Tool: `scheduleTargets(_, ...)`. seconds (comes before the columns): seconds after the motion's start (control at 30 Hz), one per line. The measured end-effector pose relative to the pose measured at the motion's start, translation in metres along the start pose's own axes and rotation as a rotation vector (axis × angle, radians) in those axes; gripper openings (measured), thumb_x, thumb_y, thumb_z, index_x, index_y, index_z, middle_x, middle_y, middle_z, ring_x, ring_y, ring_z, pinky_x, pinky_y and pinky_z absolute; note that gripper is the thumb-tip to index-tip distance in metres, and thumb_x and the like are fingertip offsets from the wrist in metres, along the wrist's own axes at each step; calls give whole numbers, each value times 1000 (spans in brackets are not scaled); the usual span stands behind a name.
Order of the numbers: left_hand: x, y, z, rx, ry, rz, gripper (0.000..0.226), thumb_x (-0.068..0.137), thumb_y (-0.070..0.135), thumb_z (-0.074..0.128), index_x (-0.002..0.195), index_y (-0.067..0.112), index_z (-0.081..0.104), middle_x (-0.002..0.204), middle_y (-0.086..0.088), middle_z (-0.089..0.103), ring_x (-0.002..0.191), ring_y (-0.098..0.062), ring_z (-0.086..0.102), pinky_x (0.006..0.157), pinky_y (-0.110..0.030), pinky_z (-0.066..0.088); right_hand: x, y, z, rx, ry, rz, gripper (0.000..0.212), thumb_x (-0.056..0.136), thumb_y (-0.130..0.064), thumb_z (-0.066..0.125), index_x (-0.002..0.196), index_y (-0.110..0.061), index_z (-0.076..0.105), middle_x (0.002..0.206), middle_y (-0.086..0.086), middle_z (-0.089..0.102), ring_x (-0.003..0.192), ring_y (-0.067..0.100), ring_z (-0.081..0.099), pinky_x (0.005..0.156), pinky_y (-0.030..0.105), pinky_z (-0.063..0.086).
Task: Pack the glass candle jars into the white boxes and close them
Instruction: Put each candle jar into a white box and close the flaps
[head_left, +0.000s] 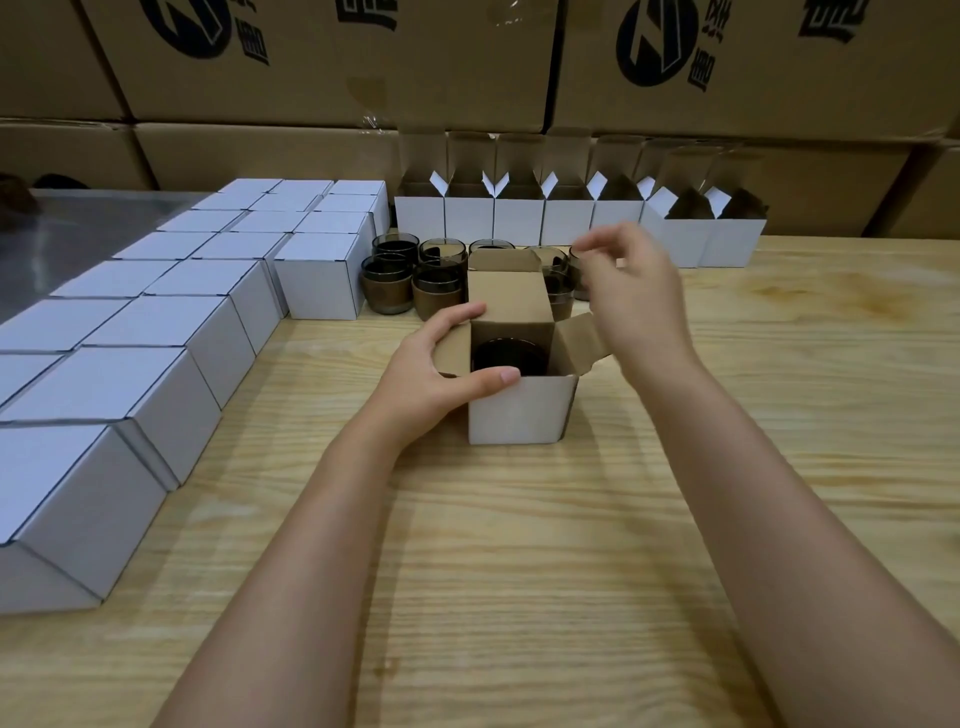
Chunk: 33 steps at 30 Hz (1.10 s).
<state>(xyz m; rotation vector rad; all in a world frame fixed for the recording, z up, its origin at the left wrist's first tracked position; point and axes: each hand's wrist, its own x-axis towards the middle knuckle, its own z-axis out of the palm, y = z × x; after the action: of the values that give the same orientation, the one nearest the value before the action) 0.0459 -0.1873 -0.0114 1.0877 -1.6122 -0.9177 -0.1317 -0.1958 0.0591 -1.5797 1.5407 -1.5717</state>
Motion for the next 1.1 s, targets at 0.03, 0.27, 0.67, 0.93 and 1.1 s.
scheduleTargets(0.03, 0, 0, 0, -2, -2, -3, 79, 49, 57, 78, 123, 41, 55, 129, 12, 56, 117, -4, 54, 81, -13, 48, 2, 0, -6, 198, 64, 113, 20, 93, -8, 44, 88, -20, 59, 92, -4, 60, 86, 12, 60, 71, 31, 57)
scheduleTargets(0.27, 0, 1, 1, -36, -11, -4, 76, 52, 53, 80, 123, 40, 55, 127, 12, 57, 114, -4, 57, 75, -12, 49, -34, 45, 4, 708, 11, 515, 12, 98, -17, 49, 103, -18, 60, 93, 1, 62, 87, 16, 58, 72, 24, 46)
scheduleTargets(0.67, -2, 1, 2, 2, 16, -36, 111, 51, 60, 76, 146, 45, 20, 150, 27, 22, 137, 0, 23, 108, -24, 25, -37, 58, 13, 689, -394, 452, 62, 89, -64, 40, 132, -21, 55, 130, 6, 61, 119, 20, 59, 101, 39, 46)
scheduleTargets(0.93, 3, 8, 0, -618, -51, -291, 58, 84, 49, 52, 135, 22, 46, 112, 1, 67, 93, -11, 64, 82, -28, 44, -35, 67, 15, 604, -420, 397, 25, 97, -24, 51, 119, -17, 61, 111, 6, 70, 98, 20, 66, 87, 36, 51)
scheduleTargets(1.1, 5, 5, -5, -800, -11, -318, 45, 101, 30, 28, 135, 10, 50, 117, -6, 63, 103, -17, 57, 88, -32, 42, -34, 70, 16, 622, -425, 349, 21, 97, -21, 49, 108, -33, 64, 104, -7, 72, 94, 11, 67, 79, 27, 54)
